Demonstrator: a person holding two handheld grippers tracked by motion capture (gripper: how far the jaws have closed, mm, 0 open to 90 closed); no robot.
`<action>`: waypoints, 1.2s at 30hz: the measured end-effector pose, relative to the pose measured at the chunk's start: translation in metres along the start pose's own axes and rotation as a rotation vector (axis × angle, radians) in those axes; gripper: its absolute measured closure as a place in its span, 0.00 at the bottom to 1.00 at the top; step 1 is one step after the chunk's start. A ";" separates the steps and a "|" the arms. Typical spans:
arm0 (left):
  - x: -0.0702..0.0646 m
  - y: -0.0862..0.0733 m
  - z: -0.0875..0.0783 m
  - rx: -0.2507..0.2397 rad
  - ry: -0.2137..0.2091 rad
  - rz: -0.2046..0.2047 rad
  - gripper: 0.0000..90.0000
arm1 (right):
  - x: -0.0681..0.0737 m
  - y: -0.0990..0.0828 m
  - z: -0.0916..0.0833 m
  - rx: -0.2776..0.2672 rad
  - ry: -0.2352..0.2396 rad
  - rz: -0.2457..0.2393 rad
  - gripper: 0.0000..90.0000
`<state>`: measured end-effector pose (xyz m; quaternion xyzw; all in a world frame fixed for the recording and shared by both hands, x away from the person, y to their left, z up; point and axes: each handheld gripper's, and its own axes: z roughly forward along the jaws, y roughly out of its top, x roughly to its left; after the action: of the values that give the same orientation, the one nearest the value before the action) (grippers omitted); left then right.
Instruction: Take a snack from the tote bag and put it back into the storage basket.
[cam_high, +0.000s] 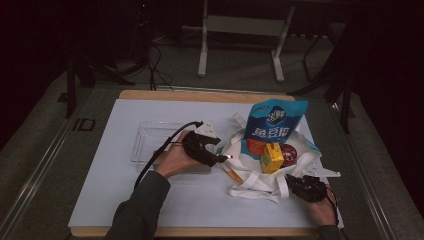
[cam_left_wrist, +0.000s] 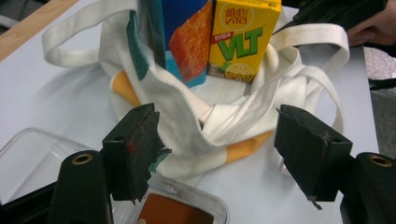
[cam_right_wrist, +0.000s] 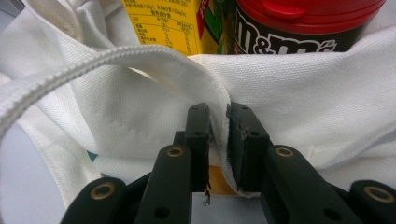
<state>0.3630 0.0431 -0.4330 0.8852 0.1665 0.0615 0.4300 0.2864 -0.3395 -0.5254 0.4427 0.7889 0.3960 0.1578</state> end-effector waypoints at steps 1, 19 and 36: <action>-0.001 0.001 0.000 -0.001 0.000 0.002 0.34 | 0.000 0.000 0.000 0.000 0.000 0.000 0.87; -0.011 0.013 0.013 -0.084 0.041 0.005 0.34 | 0.000 0.000 0.000 0.001 -0.001 0.000 0.86; -0.021 0.020 0.037 -0.128 0.065 -0.006 0.34 | 0.000 0.000 0.000 0.000 -0.001 -0.002 0.86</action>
<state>0.3576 -0.0027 -0.4394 0.8529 0.1788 0.0992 0.4804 0.2866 -0.3394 -0.5254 0.4422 0.7891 0.3957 0.1586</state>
